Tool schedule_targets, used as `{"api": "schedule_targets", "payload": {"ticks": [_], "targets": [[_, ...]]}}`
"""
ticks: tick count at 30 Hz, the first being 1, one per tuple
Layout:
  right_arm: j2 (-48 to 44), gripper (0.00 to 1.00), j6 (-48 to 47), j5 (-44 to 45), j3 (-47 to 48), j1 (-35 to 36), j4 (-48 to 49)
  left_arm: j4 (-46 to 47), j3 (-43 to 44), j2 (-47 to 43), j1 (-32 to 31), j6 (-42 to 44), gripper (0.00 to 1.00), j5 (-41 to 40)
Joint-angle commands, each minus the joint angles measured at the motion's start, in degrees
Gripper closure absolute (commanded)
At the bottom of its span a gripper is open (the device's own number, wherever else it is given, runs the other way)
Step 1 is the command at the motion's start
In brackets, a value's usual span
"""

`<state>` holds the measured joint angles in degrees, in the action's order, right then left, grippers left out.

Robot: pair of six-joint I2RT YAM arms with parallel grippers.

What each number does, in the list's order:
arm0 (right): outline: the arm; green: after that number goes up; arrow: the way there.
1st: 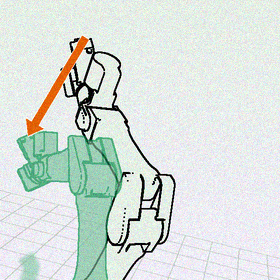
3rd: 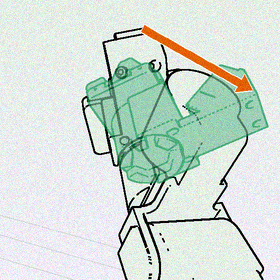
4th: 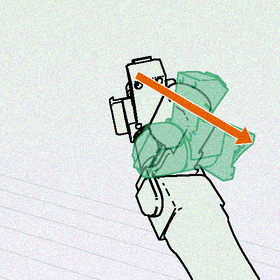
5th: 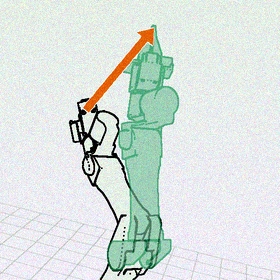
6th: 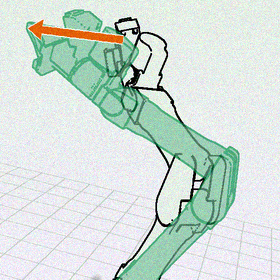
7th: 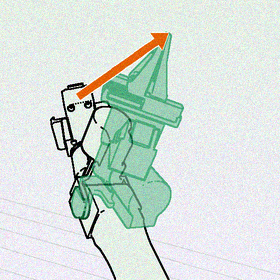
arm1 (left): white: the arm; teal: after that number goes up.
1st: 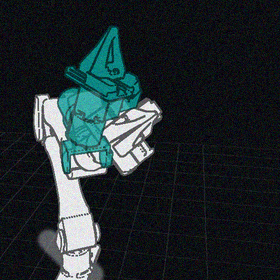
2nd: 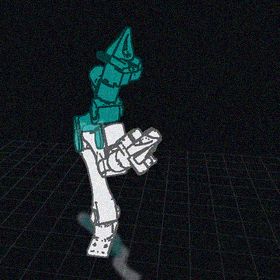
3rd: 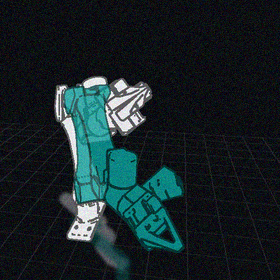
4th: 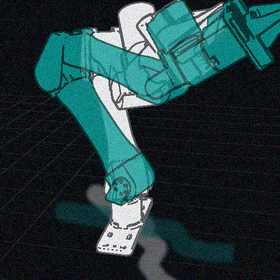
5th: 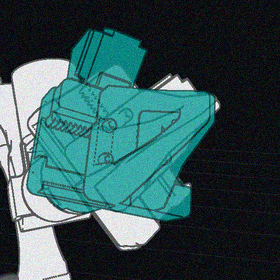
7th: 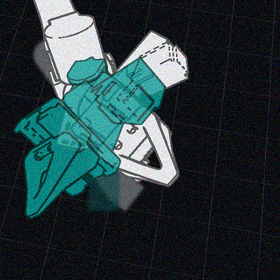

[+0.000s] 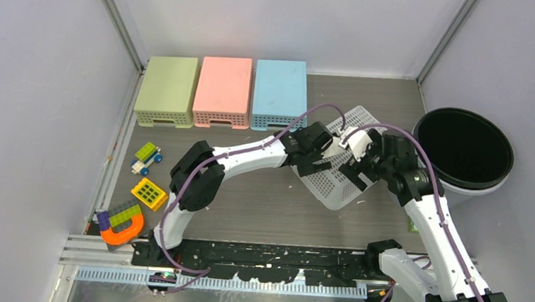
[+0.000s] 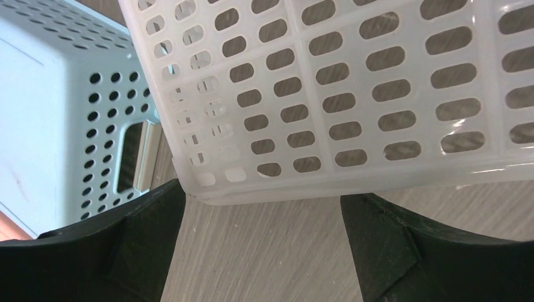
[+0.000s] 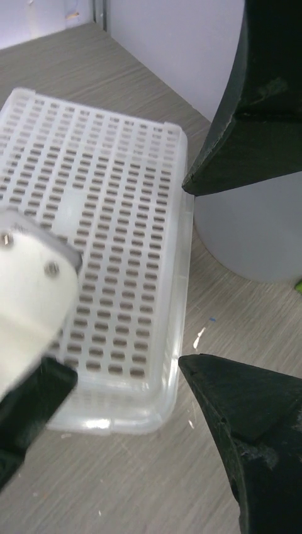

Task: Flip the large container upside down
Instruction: Move the container to the center of the board.

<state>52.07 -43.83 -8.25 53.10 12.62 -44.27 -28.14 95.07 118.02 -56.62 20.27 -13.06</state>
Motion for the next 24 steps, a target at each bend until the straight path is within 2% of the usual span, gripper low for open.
{"api": "schedule_targets", "payload": {"ticks": [1, 5, 9, 15, 24], "targets": [[-1.81, 0.0, -0.84, -3.88, 1.74, -0.14, -4.18, 0.42, 4.79, 2.28, -0.08, -2.99, 0.07, -2.28], [-2.51, 0.0, -1.31, -4.36, 1.92, -0.15, -7.35, -0.02, 5.09, 1.5, -0.1, -3.89, 0.07, -0.17], [-3.43, 0.0, -1.69, -5.22, 1.51, -0.12, -8.69, -0.01, 3.2, -2.98, -0.07, -2.82, 0.03, 0.75], [-3.09, 0.01, -1.49, -7.0, 0.4, -0.06, -8.48, -0.24, -2.22, -13.3, 0.11, 0.95, 0.0, 1.23], [-2.21, 0.01, -0.02, -12.28, -0.18, 0.18, -6.21, -3.26, -16.37, -32.36, 1.43, 11.84, 0.0, 11.27]]}}
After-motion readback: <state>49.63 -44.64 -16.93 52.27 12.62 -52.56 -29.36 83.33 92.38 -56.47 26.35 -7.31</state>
